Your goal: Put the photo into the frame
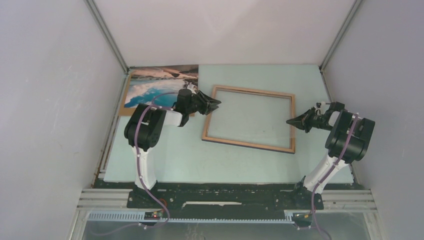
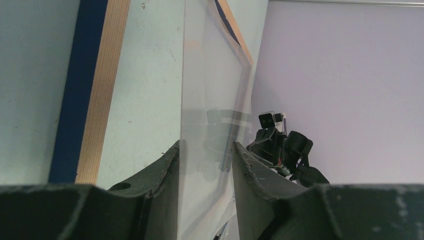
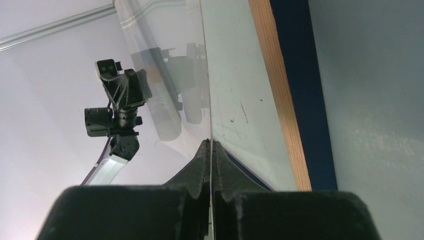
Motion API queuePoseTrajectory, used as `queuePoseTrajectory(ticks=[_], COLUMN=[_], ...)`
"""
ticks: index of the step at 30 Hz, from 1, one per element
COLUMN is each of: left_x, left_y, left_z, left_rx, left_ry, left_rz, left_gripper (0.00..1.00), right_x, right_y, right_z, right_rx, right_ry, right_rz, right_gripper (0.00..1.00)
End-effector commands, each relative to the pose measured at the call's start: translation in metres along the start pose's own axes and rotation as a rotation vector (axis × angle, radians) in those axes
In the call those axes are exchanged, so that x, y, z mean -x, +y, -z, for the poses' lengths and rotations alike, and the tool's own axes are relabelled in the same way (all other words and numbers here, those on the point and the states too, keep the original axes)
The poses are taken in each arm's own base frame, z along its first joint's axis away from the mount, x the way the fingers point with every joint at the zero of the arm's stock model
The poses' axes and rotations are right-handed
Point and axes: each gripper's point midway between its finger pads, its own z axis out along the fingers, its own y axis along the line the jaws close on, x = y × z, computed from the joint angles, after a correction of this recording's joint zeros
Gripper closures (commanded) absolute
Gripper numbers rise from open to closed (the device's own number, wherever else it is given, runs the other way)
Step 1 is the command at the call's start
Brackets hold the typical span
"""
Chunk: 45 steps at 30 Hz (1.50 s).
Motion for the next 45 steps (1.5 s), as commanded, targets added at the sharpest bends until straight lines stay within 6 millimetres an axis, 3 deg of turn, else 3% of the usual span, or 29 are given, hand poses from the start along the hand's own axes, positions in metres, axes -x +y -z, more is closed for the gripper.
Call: queuePoseTrajectory(ticks=[1,15,45], left_x=[-0.007,-0.004,-0.008], left_y=[-0.019,-0.02,-0.013], left_z=[0.008,0.002,0.005], left_rx=[-0.053,-0.057,-0.053], left_ry=[0.008,0.008,0.017], left_rz=[-0.028,-0.022,-0.014], left_gripper=[0.59,0.59,0.61], right_x=[0.006,0.01,-0.008], right_y=[0.003,-0.003,-0.005], right_z=[0.008,0.008,0.001], right_rx=[-0.009,-0.01,-0.032], right_ry=[-0.032,-0.041,-0.004], right_rz=[0.036,0.014,0.03], right_gripper=[1.0,1.0,1.0])
